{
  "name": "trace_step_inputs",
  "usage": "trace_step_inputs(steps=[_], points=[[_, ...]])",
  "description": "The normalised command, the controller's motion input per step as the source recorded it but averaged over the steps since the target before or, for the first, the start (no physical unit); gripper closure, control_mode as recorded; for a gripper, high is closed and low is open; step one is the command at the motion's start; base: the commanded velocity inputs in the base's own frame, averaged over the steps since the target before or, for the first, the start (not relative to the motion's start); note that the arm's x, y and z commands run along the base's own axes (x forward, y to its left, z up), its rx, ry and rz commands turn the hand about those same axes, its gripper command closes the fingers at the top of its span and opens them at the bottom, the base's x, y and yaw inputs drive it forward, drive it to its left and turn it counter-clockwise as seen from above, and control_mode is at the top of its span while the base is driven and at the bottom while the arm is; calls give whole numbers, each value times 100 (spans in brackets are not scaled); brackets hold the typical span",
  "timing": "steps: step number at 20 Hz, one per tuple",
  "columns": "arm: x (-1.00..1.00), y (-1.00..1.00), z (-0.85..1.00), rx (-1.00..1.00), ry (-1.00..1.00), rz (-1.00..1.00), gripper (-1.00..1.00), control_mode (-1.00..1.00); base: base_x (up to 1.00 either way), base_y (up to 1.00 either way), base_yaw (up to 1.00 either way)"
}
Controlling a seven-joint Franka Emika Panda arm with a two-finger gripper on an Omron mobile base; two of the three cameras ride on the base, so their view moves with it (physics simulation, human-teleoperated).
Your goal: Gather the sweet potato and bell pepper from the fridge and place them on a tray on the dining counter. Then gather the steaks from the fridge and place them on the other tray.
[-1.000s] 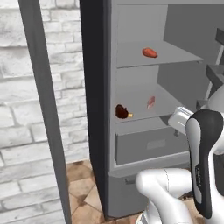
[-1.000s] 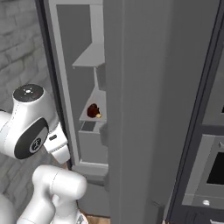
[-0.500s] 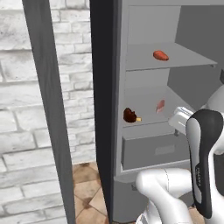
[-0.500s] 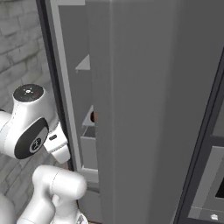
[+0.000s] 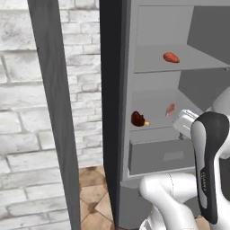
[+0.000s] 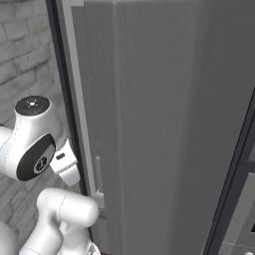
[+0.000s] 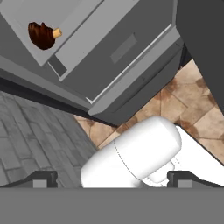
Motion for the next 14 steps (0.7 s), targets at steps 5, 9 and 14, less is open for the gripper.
trace_step_inputs(steps=[5,9,14], points=[[14,0,2,-9,-2,3,-100,-100,11,-2,3],[26,-2,18,-30,0,1,-100,-100,0,0,0],[10,-33,19,-25,-1,7,-100,-100,0,0,0]])
